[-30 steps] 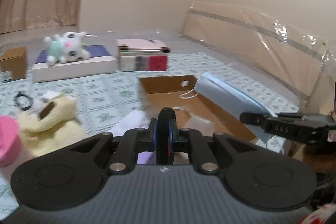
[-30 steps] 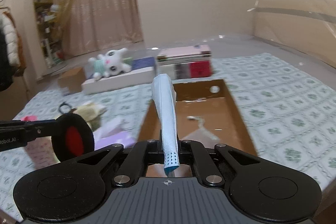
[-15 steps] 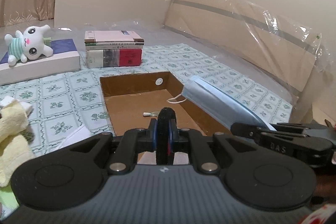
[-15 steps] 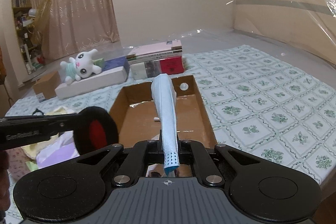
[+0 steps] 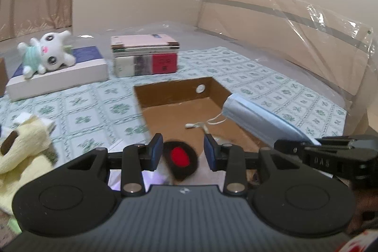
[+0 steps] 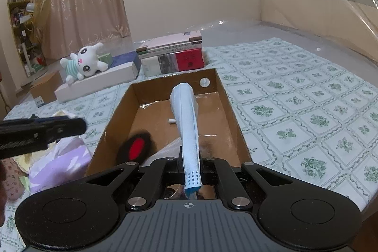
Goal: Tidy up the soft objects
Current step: 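Lower the face mask into the cardboard box and open the right gripper, then withdraw both grippers from the cardboard box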
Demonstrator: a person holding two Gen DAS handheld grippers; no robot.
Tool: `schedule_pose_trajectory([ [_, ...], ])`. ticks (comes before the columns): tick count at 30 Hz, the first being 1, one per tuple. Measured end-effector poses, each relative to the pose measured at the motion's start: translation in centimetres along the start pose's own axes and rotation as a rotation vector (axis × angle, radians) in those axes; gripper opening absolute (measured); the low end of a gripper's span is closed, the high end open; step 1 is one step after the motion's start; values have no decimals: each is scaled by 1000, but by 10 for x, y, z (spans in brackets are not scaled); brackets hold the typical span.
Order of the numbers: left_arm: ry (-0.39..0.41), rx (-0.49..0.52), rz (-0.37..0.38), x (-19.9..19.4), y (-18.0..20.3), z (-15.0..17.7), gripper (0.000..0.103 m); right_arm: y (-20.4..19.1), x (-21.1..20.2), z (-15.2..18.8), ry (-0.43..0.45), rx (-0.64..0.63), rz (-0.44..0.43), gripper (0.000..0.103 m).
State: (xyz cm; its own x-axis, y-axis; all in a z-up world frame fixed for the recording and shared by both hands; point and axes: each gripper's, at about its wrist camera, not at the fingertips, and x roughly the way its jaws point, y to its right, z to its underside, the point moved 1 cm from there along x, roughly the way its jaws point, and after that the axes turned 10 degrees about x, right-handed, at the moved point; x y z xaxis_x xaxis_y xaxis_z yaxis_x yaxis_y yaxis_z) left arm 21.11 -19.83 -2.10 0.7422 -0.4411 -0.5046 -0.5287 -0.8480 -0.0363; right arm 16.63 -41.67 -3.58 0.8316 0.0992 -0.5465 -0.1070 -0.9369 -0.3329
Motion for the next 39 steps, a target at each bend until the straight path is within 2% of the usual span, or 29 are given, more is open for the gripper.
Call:
schedule_pose_trajectory([
  [10, -7, -46, -27, -28, -11, 19, 33, -6, 17, -13, 31, -1, -66, 4],
  [11, -8, -49, -31, -29, -12, 20, 33, -6, 19, -14, 30, 0, -68, 13],
  [12, -8, -53, -35, -31, -14, 22, 33, -6, 21, -16, 33, 7, -67, 35],
  [13, -7, -55, -38, -33, -16, 23, 34, -5, 20, -16, 43, 19, -73, 50],
  [14, -7, -59, -41, -34, -17, 25, 34, -4, 18, -17, 62, 33, -79, 70],
  [15, -7, -65, -44, -36, -19, 26, 33, -3, 15, -17, 83, 42, -84, 73],
  [26, -8, -96, -72, -62, -30, 41, 33, -9, -6, -8, 74, 64, -66, 73],
  [39, -11, -104, -143, -118, -44, 60, 37, -48, -45, 19, 45, 63, -104, 73],
])
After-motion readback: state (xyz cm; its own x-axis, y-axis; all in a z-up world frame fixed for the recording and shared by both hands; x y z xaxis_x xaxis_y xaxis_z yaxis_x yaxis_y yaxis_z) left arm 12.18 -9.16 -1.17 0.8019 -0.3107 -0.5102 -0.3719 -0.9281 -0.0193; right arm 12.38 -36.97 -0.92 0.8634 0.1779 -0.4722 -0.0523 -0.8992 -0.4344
